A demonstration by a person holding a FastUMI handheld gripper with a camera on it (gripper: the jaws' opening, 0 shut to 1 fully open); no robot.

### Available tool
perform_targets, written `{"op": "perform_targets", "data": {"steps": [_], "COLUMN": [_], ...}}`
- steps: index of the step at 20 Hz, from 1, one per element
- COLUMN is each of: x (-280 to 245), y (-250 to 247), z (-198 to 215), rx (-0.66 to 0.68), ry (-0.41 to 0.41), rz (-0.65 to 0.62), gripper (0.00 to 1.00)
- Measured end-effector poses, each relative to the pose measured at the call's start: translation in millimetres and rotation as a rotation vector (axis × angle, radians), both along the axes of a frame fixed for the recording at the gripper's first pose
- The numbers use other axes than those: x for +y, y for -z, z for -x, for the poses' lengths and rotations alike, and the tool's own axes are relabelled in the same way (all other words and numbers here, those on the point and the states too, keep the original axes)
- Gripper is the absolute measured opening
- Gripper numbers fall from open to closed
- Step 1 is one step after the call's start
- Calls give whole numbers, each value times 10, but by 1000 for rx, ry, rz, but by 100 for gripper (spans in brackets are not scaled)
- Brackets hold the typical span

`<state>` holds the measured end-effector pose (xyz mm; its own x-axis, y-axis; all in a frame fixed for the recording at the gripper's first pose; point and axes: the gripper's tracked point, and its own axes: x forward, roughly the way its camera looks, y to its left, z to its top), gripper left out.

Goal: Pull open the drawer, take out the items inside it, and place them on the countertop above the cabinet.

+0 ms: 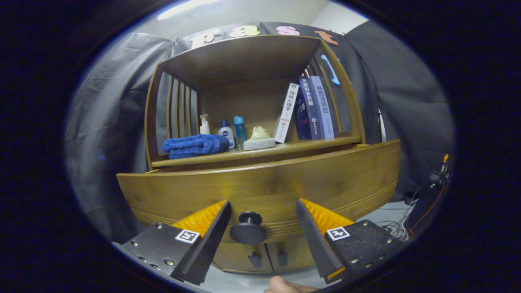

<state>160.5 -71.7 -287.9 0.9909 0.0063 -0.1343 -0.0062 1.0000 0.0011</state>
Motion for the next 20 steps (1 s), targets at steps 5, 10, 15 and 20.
{"op": "perform_targets", "data": {"steps": [5,10,15,20], "x": [8,23,43,44], "y": [27,101,124,139], "z": [-216,-379,-535,-636], "rx": [-2,-11,-15,-9], "ry": [-4,-13,-12,-15], "rz": [20,119,131,139], "gripper": [98,98,98,98]}}
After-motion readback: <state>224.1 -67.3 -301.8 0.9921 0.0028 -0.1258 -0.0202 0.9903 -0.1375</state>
